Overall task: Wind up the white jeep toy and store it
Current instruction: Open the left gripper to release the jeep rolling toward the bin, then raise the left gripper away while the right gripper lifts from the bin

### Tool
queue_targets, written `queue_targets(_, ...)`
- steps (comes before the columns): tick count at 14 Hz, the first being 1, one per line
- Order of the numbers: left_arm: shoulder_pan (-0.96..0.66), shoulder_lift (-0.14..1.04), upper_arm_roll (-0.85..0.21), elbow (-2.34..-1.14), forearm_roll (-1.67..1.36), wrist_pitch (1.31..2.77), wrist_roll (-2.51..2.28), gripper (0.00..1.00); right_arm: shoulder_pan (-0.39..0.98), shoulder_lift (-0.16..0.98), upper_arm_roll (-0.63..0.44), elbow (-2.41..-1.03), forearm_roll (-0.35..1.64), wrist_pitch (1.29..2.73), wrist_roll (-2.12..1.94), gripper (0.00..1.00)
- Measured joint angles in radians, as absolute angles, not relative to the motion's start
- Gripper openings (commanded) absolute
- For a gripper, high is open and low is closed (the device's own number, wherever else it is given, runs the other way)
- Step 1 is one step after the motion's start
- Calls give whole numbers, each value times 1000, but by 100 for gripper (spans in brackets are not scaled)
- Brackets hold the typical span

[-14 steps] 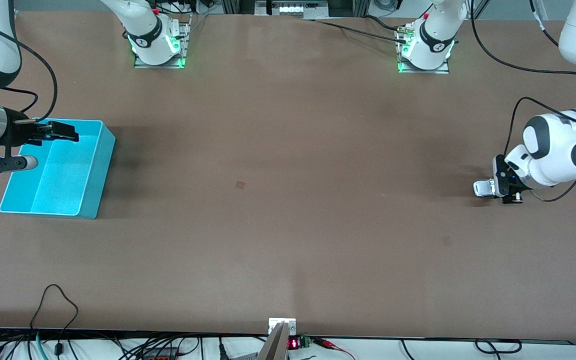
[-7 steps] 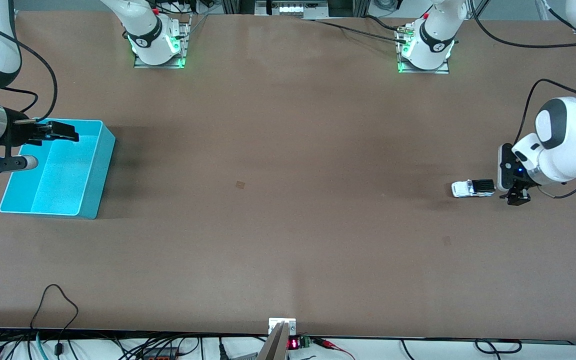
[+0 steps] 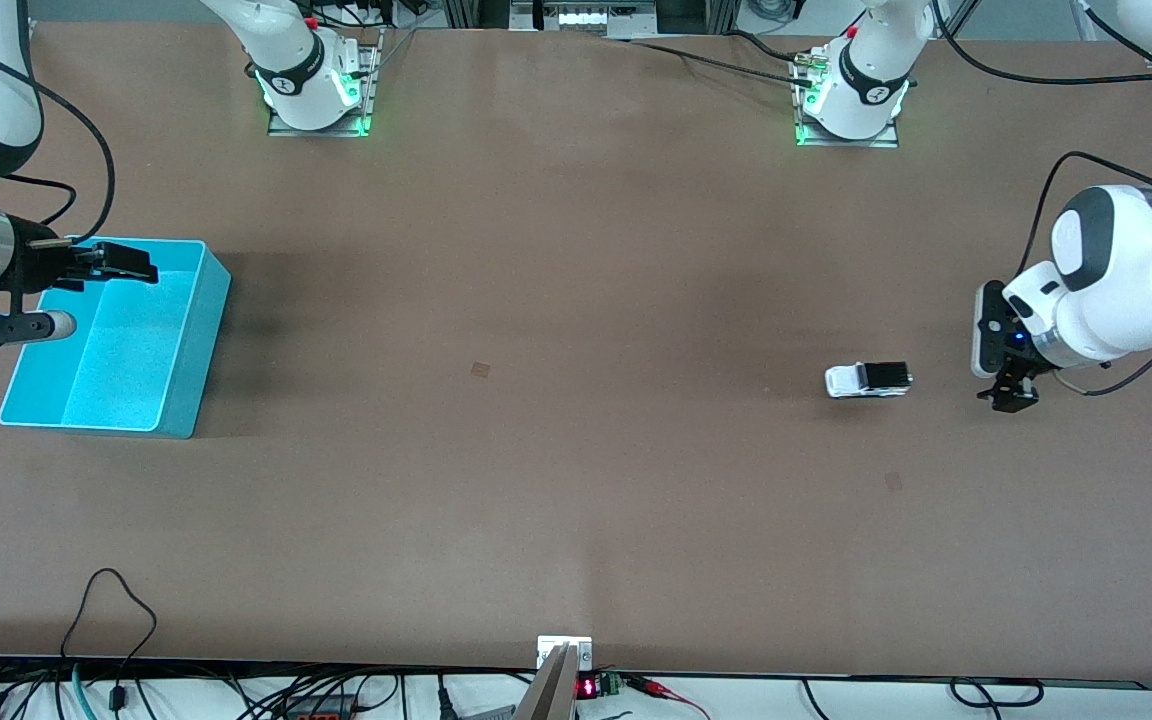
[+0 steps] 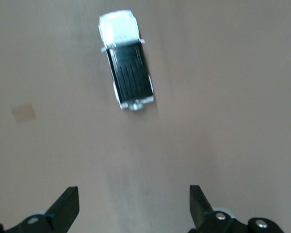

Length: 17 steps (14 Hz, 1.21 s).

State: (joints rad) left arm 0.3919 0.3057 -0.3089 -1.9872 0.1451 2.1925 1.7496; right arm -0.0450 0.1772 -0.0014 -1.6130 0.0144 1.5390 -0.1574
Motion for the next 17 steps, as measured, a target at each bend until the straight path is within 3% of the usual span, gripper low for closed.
queue_targets(17,291,257,-308,-1961,15,2195,1524,100,-45,177,-1,-1613,14,1526,-178,100)
